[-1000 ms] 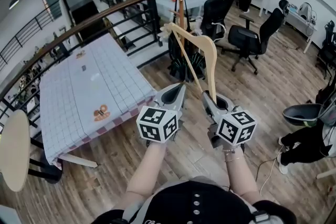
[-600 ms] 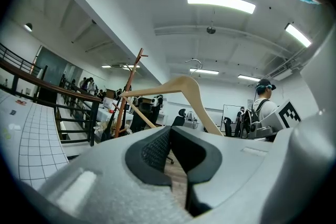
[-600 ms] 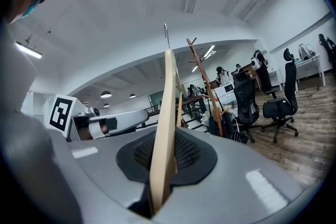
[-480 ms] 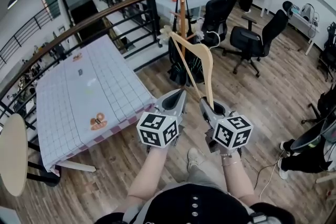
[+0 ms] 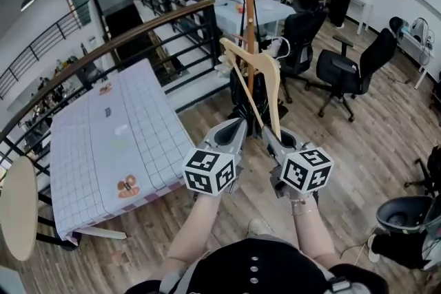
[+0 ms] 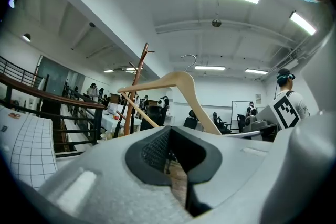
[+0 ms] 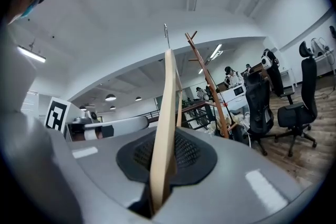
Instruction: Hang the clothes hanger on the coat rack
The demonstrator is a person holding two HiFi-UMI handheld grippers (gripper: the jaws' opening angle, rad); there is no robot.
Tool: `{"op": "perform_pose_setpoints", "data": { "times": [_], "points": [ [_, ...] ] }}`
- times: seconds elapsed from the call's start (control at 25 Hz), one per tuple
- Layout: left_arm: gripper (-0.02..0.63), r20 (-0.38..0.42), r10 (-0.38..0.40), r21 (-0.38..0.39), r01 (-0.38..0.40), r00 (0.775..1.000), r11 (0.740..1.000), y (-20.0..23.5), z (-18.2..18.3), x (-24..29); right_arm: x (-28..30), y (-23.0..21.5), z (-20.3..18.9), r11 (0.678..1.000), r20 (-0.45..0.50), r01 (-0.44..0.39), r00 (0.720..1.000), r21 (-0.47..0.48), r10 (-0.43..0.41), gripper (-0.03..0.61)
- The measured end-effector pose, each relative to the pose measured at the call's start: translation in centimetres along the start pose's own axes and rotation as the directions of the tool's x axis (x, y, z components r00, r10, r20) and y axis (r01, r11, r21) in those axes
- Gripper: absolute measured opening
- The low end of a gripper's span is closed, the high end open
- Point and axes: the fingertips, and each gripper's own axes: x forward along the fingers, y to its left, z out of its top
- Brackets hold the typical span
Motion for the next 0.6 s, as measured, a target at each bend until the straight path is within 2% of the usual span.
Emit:
{"op": "perform_pose_setpoints", "data": {
  "times": [0.16, 0.28, 0.6],
  "points": [
    [0.0, 0.017, 0.026, 0.009, -0.026, 1.0, 1.0, 2.4, 0.8, 3.9, 3.6, -2.4, 1.9, 0.998, 0.003, -0.051, 0.999, -0.042, 0.052, 0.028],
    [0.0, 0.033, 0.035, 0.01, -0.035, 0.999, 0.999, 3.8, 1.3, 6.6, 5.6, -4.5, 2.7, 0.996, -0.007, -0.061, 0.998, -0.071, 0.06, 0.026],
    [0.0, 0.049, 0.077, -0.059, -0.074, 0.996, 0.996, 6.5, 0.3, 10.0, 7.5, -10.0, 4.4, 0.995, -0.009, -0.075, 0.997, -0.069, 0.075, 0.026]
  ]
}}
